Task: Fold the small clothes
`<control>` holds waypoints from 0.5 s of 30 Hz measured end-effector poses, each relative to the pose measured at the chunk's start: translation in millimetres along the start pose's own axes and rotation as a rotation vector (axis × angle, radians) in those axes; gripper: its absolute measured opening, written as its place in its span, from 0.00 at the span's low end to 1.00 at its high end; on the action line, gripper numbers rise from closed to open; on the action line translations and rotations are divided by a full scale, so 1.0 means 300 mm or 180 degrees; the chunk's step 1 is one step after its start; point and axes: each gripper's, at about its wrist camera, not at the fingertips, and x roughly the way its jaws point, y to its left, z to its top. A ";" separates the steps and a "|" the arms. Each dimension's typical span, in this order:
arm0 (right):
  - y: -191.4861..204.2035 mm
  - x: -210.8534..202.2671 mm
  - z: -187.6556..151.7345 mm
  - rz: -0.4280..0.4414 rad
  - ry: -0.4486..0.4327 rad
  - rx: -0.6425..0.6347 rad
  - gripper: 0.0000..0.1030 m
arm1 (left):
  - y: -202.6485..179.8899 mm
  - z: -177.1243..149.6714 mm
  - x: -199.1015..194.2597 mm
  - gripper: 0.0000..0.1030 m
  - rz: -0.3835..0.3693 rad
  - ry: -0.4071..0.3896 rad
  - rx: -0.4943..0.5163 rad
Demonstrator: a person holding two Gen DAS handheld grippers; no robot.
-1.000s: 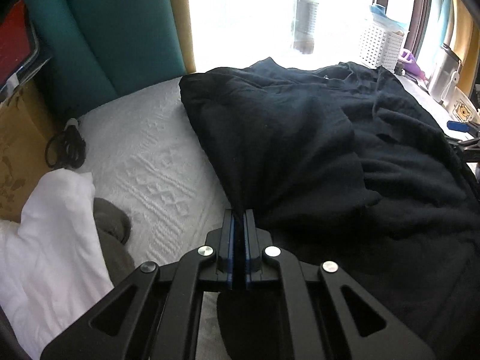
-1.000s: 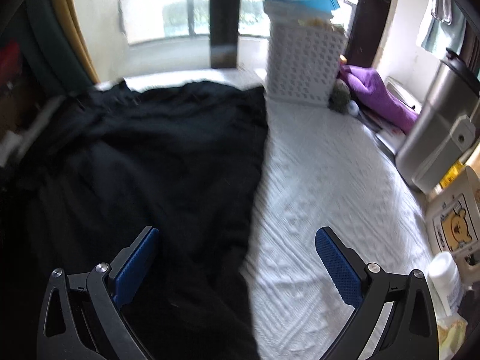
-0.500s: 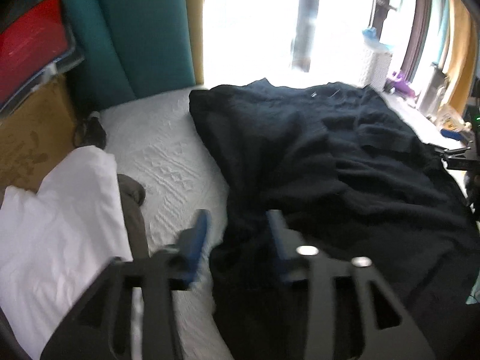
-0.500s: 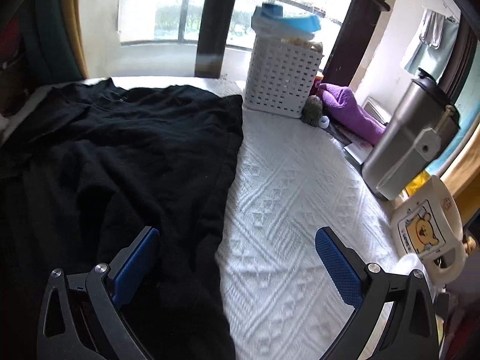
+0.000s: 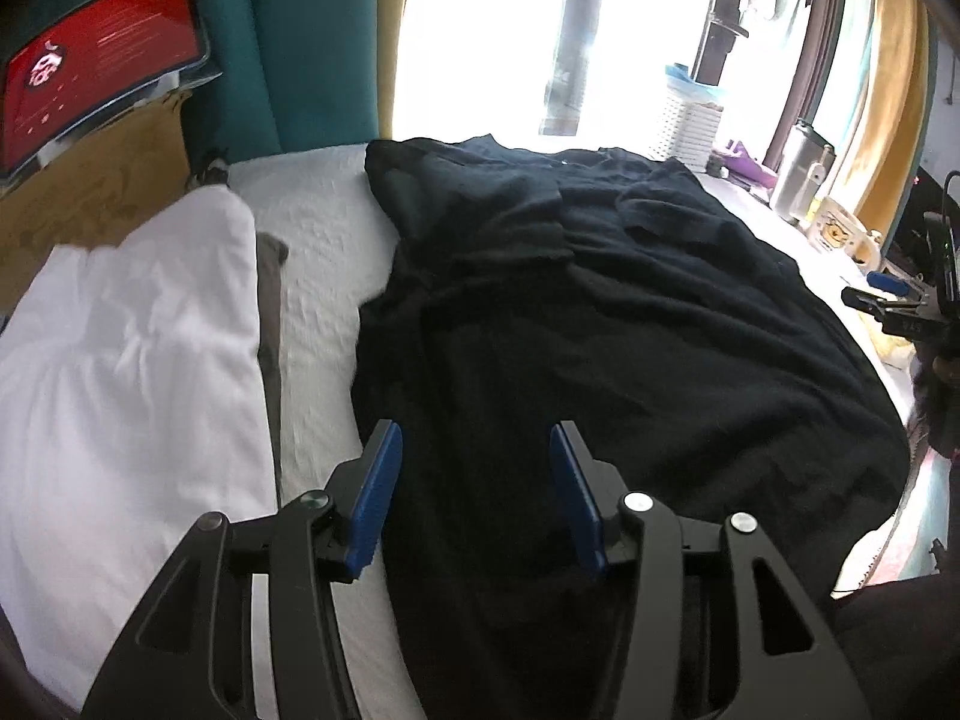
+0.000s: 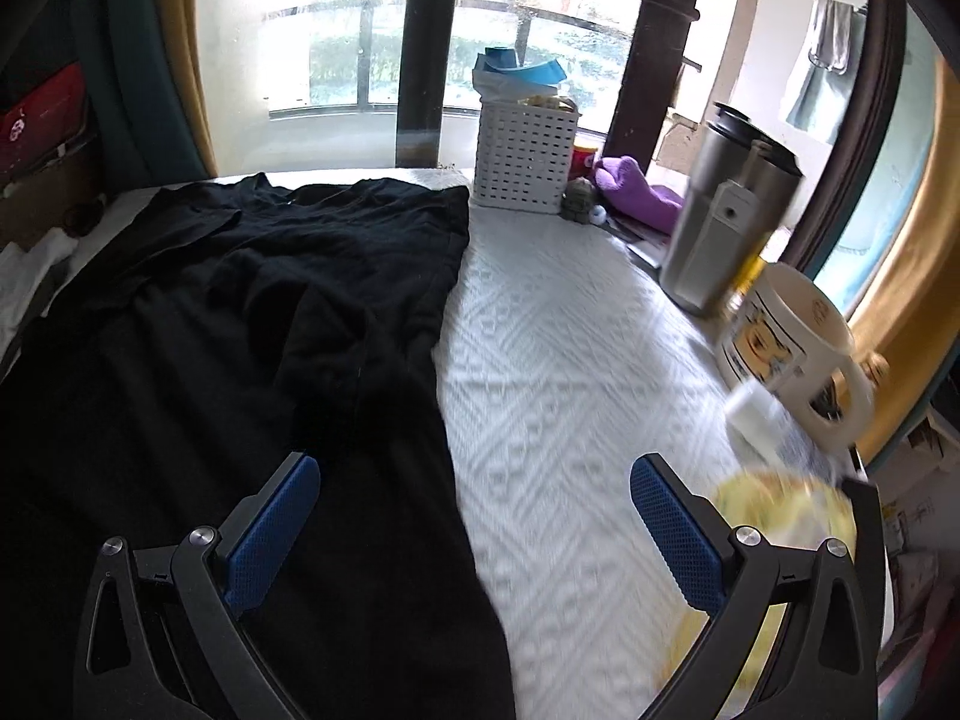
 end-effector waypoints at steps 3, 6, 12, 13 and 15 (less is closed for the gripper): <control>-0.009 -0.033 -0.060 0.0012 0.0016 0.0026 1.00 | -0.022 -0.056 -0.017 0.66 0.0047 0.0029 0.0023; -0.014 -0.057 -0.113 0.0000 0.0038 0.0056 1.00 | -0.028 -0.118 -0.027 0.67 0.0190 0.0063 0.0007; -0.033 -0.101 -0.232 0.0039 0.0097 0.0162 1.00 | -0.026 -0.218 -0.055 0.67 0.0181 0.0171 -0.0075; -0.036 -0.109 -0.250 0.0068 0.0108 0.0187 1.00 | -0.032 -0.233 -0.062 0.67 0.0163 0.0197 -0.0075; -0.043 -0.122 -0.283 0.0133 0.0134 0.0249 1.00 | -0.040 -0.257 -0.067 0.67 0.0151 0.0283 -0.0056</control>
